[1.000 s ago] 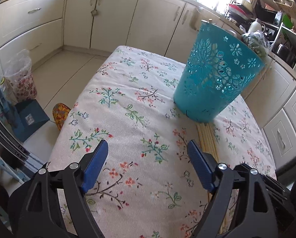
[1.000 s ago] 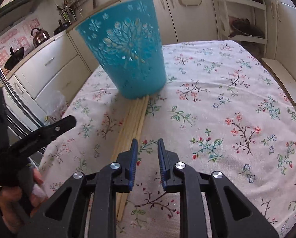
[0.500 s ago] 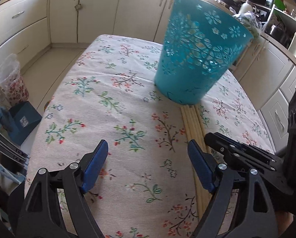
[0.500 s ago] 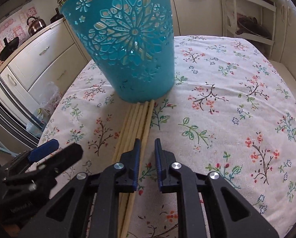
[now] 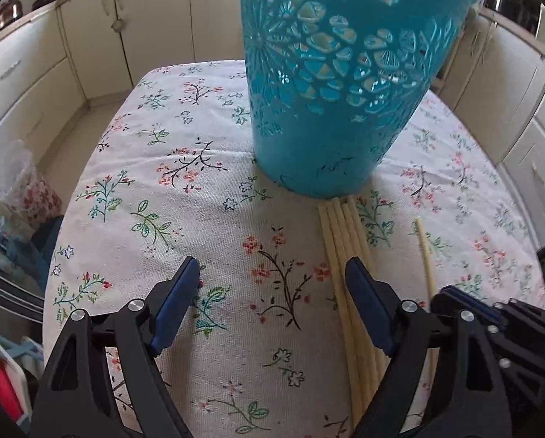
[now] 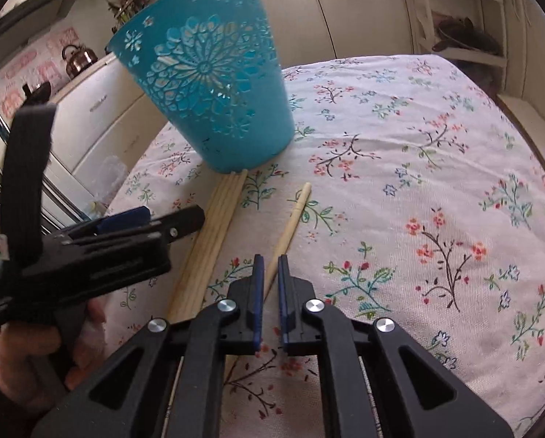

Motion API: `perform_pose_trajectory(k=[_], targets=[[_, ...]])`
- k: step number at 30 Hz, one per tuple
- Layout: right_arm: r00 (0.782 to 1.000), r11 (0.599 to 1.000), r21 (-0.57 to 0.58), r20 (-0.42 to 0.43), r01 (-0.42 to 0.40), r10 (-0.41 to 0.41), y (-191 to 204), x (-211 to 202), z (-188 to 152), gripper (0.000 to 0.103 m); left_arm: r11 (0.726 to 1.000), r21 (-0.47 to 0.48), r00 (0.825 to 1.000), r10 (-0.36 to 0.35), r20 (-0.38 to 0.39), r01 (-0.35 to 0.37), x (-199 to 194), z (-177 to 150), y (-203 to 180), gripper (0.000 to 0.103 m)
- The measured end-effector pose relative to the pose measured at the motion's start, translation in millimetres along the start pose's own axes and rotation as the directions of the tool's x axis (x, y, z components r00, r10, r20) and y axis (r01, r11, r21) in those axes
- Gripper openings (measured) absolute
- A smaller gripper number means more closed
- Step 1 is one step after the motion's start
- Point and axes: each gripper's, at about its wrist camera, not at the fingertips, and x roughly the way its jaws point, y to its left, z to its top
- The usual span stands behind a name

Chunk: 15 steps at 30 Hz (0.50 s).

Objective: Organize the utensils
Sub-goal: 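Grasp a stick with the right gripper while the left gripper grasps another stick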

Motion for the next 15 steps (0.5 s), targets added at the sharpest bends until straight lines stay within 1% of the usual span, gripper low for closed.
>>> perform_pose_trajectory(k=[5, 9, 11, 12, 13, 14, 15], targets=[[1.0, 1.0, 0.015, -0.005, -0.018, 0.018, -2, 1, 2, 0.007, 1.0, -0.019, 1.0, 0.021, -0.008, -0.021, -1, 0, 5, 0.078], [1.0, 1.0, 0.001, -0.017, 0.009, -0.009, 1, 1, 6, 0.007, 1.0, 0.008, 1.0, 0.018, 0.003, -0.018, 0, 0, 0, 0.076], [0.999, 0.999, -0.023, -0.03, 0.034, -0.035, 8, 8, 13, 0.007, 0.998, 0.057, 1.0, 0.026, 0.001, -0.026, 2, 1, -10, 0.059], [0.998, 0.998, -0.039, -0.037, 0.041, -0.042, 11, 9, 15, 0.007, 0.995, 0.094, 1.0, 0.021, 0.005, -0.021, 1, 1, -16, 0.052], [0.998, 0.997, -0.059, -0.042, 0.044, -0.047, 12, 10, 16, 0.007, 0.993, 0.114, 1.0, 0.003, 0.001, -0.003, -1, 2, -20, 0.044], [0.998, 0.996, -0.082, -0.051, 0.042, -0.046, 13, 11, 17, 0.008, 0.991, 0.13, 1.0, -0.011, -0.004, 0.011, -2, 2, -21, 0.032], [0.997, 0.994, -0.101, -0.061, 0.036, -0.043, 12, 11, 17, 0.008, 0.99, 0.139, 1.0, -0.02, -0.008, 0.02, -3, 3, -21, 0.027]])
